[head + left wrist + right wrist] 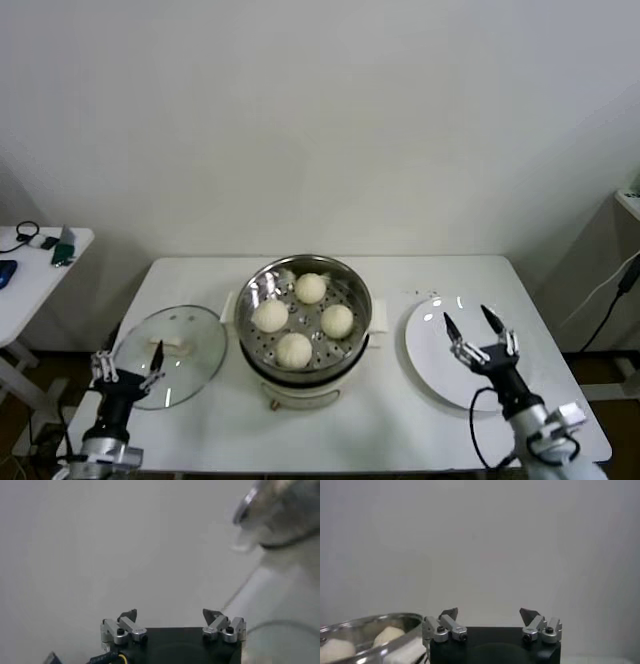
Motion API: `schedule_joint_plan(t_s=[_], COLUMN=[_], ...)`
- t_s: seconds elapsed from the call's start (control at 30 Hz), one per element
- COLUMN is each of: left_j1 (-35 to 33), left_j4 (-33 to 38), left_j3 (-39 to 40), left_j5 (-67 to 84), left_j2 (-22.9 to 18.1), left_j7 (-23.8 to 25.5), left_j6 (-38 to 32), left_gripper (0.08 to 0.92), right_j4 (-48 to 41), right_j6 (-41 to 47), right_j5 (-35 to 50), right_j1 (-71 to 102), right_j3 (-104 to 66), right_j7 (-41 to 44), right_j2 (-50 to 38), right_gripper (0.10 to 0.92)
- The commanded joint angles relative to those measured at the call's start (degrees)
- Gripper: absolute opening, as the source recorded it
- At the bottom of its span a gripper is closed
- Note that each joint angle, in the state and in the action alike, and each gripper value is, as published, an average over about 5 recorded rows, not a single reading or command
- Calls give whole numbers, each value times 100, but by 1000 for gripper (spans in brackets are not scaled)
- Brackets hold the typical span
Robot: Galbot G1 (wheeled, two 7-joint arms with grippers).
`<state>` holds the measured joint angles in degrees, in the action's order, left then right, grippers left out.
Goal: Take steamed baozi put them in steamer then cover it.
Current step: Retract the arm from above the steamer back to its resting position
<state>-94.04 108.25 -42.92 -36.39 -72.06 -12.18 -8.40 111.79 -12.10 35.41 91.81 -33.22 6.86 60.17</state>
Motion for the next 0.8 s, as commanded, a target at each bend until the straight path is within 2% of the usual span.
schedule_joint_plan(t_s=[0.03,0.4,0.8], left_j1=[116,880,1703], left_j4=[-1204,-2397,-3034], left_j3=[0,211,301], left_j5=[-2178,-2736,-3286], left_j2=[456,591,605], left_j7=[-884,-861,-838], left_j6=[-357,-208,-333], left_gripper=[823,823,823], right_j4=[138,45,-54], right_j6=[-401,-419,-611], right_j5=[-420,-507,-536], right_j1=[1050,1190,1229], right_j3=[-139,75,132], right_j7=[-148,-300,-321], right_j2=[1111,1468,1578], right_gripper=[823,823,823])
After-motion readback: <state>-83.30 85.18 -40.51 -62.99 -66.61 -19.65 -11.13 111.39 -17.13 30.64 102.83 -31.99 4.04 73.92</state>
